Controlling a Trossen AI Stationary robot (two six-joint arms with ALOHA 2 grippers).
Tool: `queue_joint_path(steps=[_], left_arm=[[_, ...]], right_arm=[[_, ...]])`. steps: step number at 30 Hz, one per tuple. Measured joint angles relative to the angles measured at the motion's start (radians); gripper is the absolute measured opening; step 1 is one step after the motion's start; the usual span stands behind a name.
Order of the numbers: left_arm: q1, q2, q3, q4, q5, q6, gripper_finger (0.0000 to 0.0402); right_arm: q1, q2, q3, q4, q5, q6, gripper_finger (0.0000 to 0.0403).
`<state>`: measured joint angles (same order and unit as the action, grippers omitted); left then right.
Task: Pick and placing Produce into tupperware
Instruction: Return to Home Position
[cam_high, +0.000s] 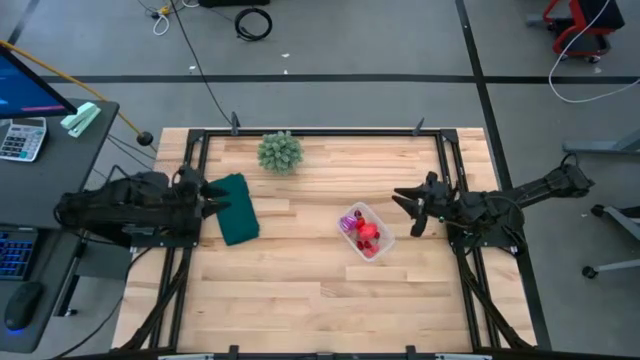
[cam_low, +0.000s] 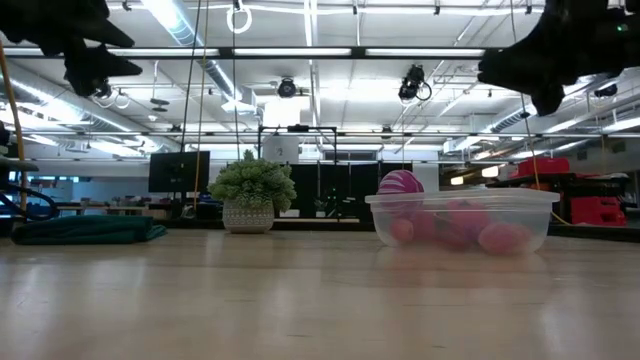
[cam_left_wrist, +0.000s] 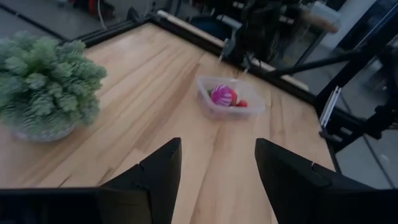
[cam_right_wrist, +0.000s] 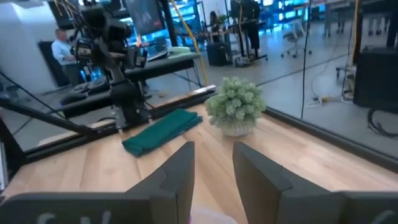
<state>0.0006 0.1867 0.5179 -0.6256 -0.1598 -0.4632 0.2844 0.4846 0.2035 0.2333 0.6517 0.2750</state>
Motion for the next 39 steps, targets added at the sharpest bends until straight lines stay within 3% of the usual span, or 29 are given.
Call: queue_joint_path(steps=[6,18,25,30,39], left_arm=[[0.000,-0.067,-0.111,0.121,0.000,0.001,0.0205],[0.000,-0.154,-0.118,0.118,0.000,0.034,0.0209],[0.000,-0.156,-0.118,0.110,0.000,0.035,0.0202],[0.000,-0.156,-0.118,0.109,0.000,0.037,0.0208],[0.000,-0.183,-0.117,0.087,-0.001,0.037,0.0200]], right_arm=[[-0.001,-0.092,-0.064,-0.006,-0.023,-0.035,0.0117],[-0.001,-0.221,-0.167,0.002,0.021,-0.017,0.0117],[-0.001,-0.232,-0.193,-0.003,0.032,-0.019,0.0117],[-0.001,-0.231,-0.193,-0.015,0.100,-0.024,0.0117],[-0.001,-0.231,-0.160,-0.027,0.103,-0.067,0.0117]])
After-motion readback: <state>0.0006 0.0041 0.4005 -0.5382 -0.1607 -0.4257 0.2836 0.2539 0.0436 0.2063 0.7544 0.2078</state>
